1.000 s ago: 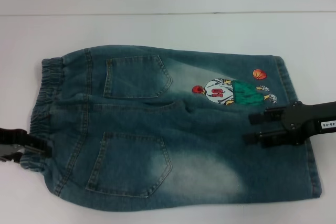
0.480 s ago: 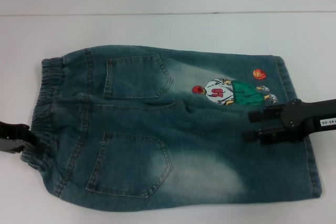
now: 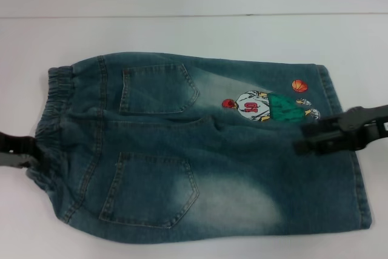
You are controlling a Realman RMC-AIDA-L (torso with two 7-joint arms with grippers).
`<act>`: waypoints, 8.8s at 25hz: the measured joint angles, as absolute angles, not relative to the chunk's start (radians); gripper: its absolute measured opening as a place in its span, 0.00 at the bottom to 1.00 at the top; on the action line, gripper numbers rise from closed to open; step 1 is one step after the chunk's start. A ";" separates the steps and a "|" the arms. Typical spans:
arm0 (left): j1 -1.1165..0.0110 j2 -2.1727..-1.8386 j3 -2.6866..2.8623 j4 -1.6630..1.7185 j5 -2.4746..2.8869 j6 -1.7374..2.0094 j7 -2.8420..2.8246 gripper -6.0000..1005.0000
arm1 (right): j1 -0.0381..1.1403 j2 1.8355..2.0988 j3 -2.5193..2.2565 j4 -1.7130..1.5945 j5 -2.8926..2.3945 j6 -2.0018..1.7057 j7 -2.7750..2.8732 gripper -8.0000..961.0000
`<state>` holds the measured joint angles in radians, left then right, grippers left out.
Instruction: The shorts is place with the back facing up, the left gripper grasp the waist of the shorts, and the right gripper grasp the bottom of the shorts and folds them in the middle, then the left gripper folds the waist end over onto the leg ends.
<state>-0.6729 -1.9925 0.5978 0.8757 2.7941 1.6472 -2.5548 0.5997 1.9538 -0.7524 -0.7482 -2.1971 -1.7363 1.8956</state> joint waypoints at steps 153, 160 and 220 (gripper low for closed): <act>-0.614 -2.075 0.503 0.769 2.273 1.036 -2.082 0.60 | 0.568 2.073 -0.467 -0.464 -1.914 -0.980 1.469 0.70; -0.556 -2.032 0.501 0.854 2.321 1.209 -2.263 0.84 | 0.494 2.036 -0.468 -0.551 -1.822 -1.350 1.487 0.87; -0.680 -2.032 0.521 0.720 2.596 1.152 -2.532 0.08 | 0.546 2.069 -0.599 -0.635 -2.006 -1.590 1.491 0.84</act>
